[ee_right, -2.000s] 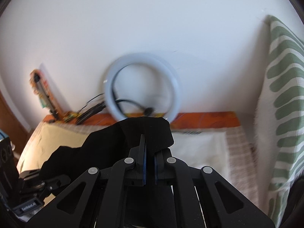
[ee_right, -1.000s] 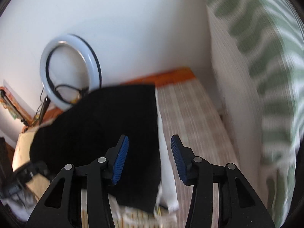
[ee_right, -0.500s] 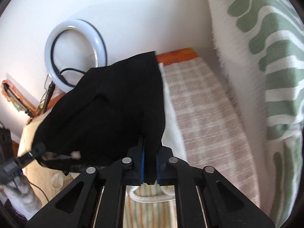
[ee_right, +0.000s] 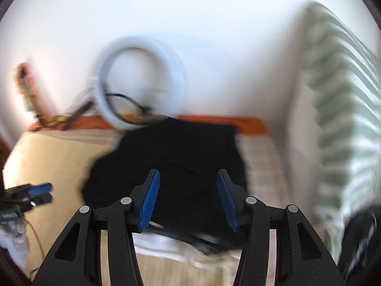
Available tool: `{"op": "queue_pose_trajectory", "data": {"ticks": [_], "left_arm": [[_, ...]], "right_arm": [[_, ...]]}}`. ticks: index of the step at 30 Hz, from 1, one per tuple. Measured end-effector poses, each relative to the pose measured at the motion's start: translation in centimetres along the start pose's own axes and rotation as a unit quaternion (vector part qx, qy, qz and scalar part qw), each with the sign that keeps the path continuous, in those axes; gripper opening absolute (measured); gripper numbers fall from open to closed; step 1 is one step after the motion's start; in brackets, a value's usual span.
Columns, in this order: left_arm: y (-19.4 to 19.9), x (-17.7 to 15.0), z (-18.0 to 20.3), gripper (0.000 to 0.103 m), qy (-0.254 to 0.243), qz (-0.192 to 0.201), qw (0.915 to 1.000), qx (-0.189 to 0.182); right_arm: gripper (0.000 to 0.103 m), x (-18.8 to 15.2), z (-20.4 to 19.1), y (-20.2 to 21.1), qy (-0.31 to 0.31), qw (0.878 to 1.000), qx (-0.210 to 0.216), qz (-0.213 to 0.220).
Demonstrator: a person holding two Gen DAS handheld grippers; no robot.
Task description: Fold small clothes
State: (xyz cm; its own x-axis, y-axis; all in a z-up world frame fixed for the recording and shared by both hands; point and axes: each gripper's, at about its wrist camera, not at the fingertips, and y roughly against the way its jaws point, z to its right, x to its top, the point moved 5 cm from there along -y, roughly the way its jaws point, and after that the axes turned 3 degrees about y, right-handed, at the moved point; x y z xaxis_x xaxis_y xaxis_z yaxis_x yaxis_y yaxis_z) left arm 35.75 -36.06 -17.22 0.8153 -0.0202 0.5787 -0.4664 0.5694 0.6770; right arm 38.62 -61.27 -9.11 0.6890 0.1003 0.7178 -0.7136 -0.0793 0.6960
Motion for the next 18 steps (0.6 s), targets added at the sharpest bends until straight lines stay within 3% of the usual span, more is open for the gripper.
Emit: {"op": "queue_pose_trajectory", "data": {"ticks": [3,7,11,18], "left_arm": [[1.7,-0.7,-1.1,0.048,-0.005,-0.011,0.9999,0.006],[3.9,-1.9,-2.7,0.048,-0.020,-0.026,0.9993,0.020],[5.6,-2.8,-5.1,0.048,-0.008,-0.035,0.9991,0.024],[6.4,-2.6,-7.7,0.048,0.022,-0.024,0.9992,0.024]], "right_arm": [[0.047,2.6,-3.7,-3.2,0.020,0.999,0.040,-0.020],[0.046,4.7,-6.7,-8.1,0.030,0.997,0.051,-0.050],[0.046,5.4,-8.3,-12.7,0.028,0.995,0.046,-0.082],[0.046,4.8,-8.9,-15.8,0.048,0.992,0.004,-0.119]]}}
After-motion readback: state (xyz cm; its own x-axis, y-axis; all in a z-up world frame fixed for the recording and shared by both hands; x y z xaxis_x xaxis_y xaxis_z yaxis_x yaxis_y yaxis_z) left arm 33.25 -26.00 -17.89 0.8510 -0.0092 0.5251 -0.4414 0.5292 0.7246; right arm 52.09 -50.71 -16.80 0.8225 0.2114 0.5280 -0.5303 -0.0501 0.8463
